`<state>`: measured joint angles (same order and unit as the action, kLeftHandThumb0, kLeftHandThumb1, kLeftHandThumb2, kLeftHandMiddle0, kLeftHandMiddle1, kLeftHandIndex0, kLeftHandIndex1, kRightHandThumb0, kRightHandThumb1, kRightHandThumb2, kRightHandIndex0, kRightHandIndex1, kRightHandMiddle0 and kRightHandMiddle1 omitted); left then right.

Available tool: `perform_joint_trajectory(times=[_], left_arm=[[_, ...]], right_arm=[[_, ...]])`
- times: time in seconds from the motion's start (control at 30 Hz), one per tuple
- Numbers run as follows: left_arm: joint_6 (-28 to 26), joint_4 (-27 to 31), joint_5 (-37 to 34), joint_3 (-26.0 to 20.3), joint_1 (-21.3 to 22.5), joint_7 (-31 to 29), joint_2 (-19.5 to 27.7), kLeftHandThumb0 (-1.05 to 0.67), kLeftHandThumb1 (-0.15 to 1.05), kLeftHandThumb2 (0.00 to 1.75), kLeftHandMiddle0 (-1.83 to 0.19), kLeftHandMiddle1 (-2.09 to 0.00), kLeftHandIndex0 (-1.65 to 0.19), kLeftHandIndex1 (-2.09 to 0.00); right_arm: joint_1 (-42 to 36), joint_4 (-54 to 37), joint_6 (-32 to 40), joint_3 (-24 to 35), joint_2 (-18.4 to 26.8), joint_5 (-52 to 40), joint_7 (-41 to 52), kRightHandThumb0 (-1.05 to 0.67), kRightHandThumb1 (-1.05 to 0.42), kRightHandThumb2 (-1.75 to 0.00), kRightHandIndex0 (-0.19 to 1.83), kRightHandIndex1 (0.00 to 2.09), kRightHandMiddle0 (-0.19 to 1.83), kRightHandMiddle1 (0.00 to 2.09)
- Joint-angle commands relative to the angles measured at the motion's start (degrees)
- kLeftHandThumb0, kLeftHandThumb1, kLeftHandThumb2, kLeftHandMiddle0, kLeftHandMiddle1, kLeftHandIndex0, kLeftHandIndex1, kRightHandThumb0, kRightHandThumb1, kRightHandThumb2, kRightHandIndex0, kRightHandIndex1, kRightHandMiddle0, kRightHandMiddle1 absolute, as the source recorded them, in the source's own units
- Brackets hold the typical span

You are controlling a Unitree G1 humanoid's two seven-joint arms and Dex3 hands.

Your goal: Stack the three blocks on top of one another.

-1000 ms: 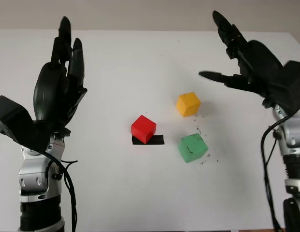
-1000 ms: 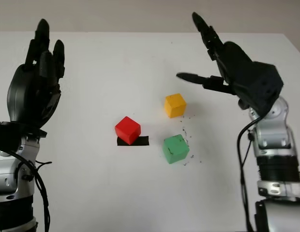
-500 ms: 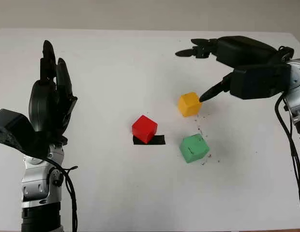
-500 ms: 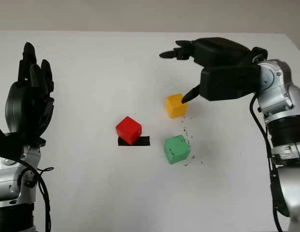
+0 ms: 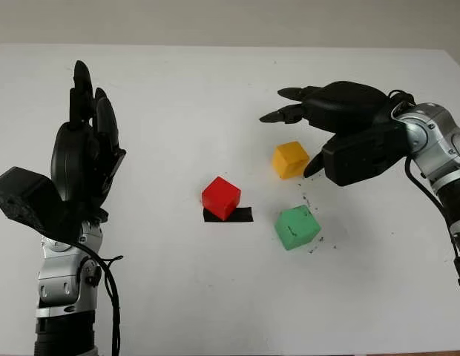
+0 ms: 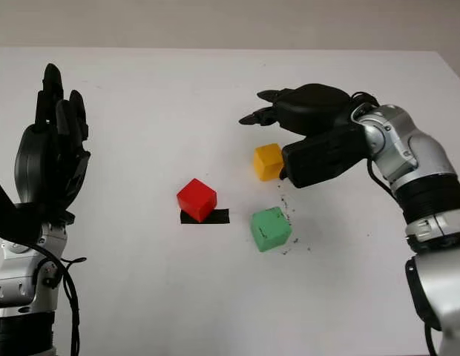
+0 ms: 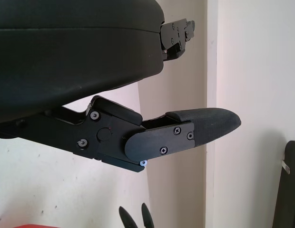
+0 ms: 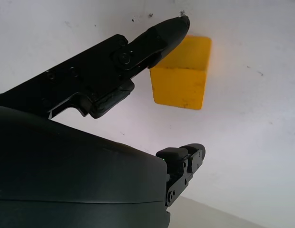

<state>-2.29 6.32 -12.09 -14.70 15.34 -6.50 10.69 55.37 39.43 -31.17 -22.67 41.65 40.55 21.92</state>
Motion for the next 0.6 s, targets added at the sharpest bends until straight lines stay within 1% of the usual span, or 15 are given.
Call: perform_joint_trajectory(times=[0.0, 0.23, 0.33, 0.57], left_arm=[[0.6, 0.1, 0.3, 0.2, -0.1, -0.1, 0.5, -0.74, 1.05, 0.61, 0.19, 0.0, 0.19, 0.0], [0.2, 0.5, 0.6, 0.7, -0.4, -0.2, 0.6, -0.73, 1.05, 0.6, 0.19, 0.0, 0.19, 0.0], [0.1, 0.7, 0.3, 0.7, -0.5, -0.4, 0.6, -0.7, 1.05, 0.55, 0.19, 0.0, 0.19, 0.0], [-0.8, 1.2, 0.3, 0.6, -0.6, 0.1, 0.5, -0.67, 1.05, 0.47, 0.19, 0.0, 0.19, 0.0]], right_arm=[[-0.5, 1.3, -0.9, -1.0, -0.6, 1.0, -1.7, -0.64, -0.8, -0.07, 0.05, 0.05, 0.36, 0.06], [-0.5, 2.8, -0.2, -3.3, -1.0, 4.6, -5.2, -0.61, -0.85, -0.07, 0.05, 0.05, 0.4, 0.07], [-0.4, 4.2, -0.6, -3.9, -1.2, 5.9, -8.8, -0.62, -0.86, -0.07, 0.08, 0.07, 0.45, 0.09], [0.7, 6.9, -0.9, -5.0, -1.6, 7.3, -12.3, -0.52, -0.9, -0.06, 0.14, 0.08, 0.6, 0.15]])
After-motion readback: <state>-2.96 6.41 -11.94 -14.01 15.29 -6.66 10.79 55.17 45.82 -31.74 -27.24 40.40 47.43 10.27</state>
